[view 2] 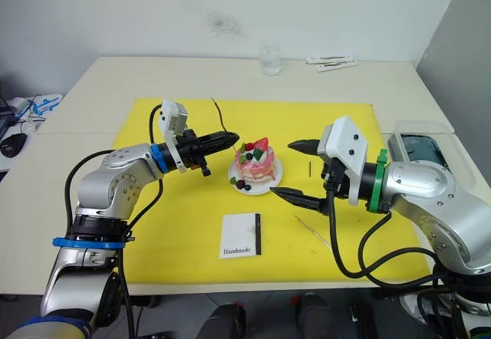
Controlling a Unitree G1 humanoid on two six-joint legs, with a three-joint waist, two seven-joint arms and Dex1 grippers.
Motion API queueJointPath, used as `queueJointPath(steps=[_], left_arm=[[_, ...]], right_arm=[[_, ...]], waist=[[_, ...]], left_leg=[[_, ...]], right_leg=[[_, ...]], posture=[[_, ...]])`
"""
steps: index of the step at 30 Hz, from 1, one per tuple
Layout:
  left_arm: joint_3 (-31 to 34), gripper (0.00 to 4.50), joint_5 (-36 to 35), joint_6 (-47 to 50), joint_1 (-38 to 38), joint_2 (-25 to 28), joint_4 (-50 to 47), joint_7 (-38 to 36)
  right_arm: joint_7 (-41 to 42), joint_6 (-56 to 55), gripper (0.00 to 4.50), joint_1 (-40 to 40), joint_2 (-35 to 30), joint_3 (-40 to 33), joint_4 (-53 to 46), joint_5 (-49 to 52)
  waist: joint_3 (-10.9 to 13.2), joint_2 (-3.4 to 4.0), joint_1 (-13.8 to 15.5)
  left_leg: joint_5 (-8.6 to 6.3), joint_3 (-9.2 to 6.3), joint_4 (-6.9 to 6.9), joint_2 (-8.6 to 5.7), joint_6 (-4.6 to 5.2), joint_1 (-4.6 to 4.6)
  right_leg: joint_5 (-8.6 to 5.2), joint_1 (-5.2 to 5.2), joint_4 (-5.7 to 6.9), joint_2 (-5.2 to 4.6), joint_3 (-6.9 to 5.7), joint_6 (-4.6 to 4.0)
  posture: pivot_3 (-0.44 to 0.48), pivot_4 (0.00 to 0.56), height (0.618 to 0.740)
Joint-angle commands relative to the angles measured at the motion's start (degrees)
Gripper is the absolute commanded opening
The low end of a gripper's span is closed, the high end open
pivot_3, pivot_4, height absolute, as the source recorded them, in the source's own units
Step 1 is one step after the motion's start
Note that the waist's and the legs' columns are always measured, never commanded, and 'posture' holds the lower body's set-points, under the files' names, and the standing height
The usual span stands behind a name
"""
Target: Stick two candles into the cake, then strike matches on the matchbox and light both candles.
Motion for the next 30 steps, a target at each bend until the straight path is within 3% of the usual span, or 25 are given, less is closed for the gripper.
queueJointPath(steps=[1, 30], left_arm=[[1.1, 0.0, 0.2, -0.7, 0.0, -0.2, -0.6, 0.1], [-1.2, 0.0, 5.5, -5.1, 4.9, -2.3, -1.1, 1.3]], right_arm=[[0.2, -0.9, 4.48, -0.4, -0.2, -1.5, -1.4, -0.1], [-0.1, -0.8, 4.48, -0.5, 0.5, -1.2, -1.6, 0.3]], waist=[[0.0, 0.0, 0.0], [0.0, 0.0, 0.0]], left_leg=[[0.0, 0.0, 0.0, 0.0, 0.0, 0.0], [0.0, 0.0, 0.06, 0.0, 0.0, 0.04]], right_leg=[[0.0, 0.0, 0.0, 0.0, 0.0, 0.0], [0.05, 0.04, 0.05, 0.0, 0.01, -0.02]], posture=[[0.0, 0.15, 0.74], [0.0, 0.15, 0.74]])
